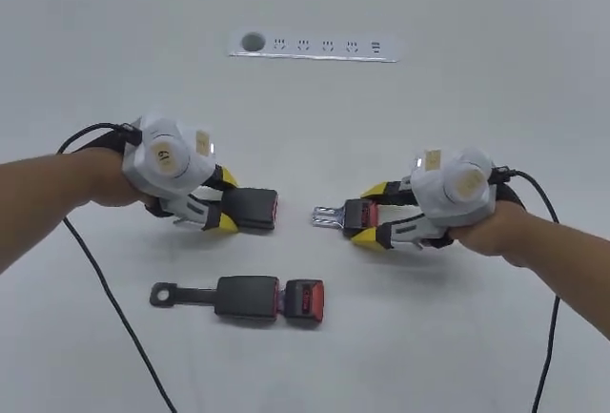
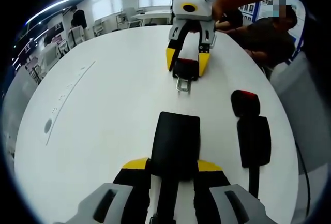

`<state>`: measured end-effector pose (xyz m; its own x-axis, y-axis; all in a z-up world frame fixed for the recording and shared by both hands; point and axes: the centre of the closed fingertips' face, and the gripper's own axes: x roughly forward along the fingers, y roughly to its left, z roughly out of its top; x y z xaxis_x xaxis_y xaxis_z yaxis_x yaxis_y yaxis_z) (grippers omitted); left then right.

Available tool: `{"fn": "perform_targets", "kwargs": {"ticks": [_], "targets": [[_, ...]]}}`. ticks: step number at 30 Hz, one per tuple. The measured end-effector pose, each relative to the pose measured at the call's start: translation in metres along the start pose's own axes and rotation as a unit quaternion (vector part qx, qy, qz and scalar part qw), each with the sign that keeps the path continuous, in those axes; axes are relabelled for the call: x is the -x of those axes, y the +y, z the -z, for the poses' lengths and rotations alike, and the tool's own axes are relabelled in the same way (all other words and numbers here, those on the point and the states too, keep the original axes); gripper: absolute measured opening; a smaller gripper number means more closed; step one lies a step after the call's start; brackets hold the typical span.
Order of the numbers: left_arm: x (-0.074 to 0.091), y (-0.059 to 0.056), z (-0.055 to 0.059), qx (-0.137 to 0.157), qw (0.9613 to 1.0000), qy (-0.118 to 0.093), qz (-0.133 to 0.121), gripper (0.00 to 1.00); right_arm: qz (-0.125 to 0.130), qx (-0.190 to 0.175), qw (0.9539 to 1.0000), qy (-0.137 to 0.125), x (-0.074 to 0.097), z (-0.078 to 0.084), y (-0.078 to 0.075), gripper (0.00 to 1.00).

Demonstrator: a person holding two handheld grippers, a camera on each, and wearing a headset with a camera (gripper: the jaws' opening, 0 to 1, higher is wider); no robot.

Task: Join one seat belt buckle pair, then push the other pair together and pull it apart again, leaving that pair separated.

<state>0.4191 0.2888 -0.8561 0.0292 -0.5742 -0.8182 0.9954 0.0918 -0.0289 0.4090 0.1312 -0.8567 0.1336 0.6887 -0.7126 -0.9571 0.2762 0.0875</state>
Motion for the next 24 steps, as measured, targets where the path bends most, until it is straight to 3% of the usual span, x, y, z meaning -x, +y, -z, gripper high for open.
{"fn": "perform_targets", "kwargs": {"ticks": [13,24], "targets": [[-0.001,0.000,0.001,0.003,1.0000,0.006,0.000,0.33,0.009,-0.009,0.9999,0.010,0.016,0.024,-0.012,0.35],[-0.001,-0.001,0.001,0.004,1.0000,0.008,0.000,0.33,0.008,-0.016,0.9998,0.010,0.025,0.028,-0.008,0.35]]}}
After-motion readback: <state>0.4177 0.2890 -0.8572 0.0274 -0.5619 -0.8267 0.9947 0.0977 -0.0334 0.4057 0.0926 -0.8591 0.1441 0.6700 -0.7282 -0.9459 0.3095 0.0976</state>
